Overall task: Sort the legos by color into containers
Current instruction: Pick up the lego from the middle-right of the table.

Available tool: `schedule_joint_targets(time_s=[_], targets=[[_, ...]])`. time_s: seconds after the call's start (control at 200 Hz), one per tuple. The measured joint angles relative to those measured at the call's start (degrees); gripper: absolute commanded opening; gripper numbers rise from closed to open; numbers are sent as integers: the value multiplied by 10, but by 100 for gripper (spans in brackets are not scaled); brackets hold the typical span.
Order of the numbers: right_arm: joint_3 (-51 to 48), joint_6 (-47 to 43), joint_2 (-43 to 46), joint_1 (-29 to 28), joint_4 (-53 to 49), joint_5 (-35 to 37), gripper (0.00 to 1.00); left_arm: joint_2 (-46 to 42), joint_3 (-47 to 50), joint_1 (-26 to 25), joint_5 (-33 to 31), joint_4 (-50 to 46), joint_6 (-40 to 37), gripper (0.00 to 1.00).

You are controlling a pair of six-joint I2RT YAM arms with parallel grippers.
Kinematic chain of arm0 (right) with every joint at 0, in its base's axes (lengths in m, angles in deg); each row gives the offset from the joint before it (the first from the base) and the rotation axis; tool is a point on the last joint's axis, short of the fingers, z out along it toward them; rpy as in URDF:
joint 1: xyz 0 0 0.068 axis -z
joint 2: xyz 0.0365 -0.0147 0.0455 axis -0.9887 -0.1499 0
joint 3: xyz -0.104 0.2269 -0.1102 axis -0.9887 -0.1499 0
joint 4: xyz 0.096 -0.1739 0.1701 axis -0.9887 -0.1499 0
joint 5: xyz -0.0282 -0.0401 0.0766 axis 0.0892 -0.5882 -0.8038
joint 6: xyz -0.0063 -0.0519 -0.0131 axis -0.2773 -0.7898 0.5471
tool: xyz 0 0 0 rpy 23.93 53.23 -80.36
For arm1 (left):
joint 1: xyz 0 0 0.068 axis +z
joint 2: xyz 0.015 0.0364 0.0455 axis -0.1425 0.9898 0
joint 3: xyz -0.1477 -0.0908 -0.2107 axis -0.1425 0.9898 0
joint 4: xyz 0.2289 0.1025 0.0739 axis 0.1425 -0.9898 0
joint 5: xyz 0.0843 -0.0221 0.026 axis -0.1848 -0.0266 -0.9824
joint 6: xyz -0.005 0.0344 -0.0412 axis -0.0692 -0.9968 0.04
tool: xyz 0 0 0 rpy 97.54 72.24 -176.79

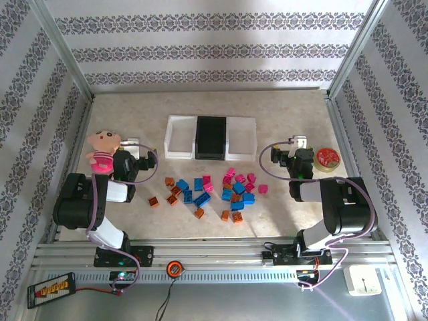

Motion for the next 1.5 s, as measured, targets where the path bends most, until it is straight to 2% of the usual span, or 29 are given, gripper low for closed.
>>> schedule_joint_targets(time_s=[1.319, 1.399, 1.504], targets=[[1, 0, 0, 0, -2, 0, 98, -1, 0, 0, 0, -1, 0, 99], [7, 0, 7, 0, -17, -2, 98, -22, 0, 0, -1, -28, 0, 99], [24, 3, 38, 0, -65, 1, 98, -94, -7, 0, -5, -89, 0, 99]])
